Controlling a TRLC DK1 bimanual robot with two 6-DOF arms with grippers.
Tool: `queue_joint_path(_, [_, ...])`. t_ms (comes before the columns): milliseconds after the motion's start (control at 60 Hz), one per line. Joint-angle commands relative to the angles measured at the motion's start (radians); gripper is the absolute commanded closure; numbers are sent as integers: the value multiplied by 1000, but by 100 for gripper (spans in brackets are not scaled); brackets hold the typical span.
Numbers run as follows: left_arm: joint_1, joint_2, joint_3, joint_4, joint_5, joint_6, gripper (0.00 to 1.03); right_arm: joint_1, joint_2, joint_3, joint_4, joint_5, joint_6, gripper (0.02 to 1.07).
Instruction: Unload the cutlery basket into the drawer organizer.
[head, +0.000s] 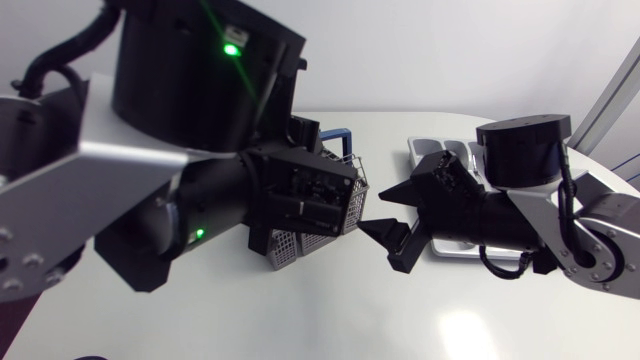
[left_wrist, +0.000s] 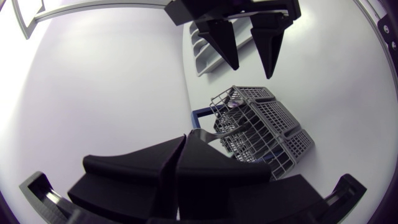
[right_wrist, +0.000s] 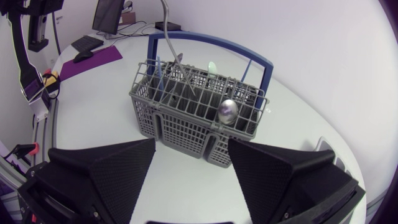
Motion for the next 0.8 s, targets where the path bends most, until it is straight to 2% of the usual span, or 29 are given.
queue_joint_path(0, [-22,-54,-29,70,-16,41,85,10,10,-31,16,5,-12,22])
queue_joint_path(133, [-39,-71,-67,90,-18,50,85,24,4,-33,22,21,-10,22])
queue_joint_path(417, [-77,-111,-222,257,-41,190,85,42,47,-19,37,44,-12,22])
queue_joint_path(650, [-105,-78,-192,260,-33,345,85,67,115,8,51,51,-10,22])
queue_joint_path(783, [-107,-49,-113,173,8,383,85,79,129,-1,63,55,-10,22])
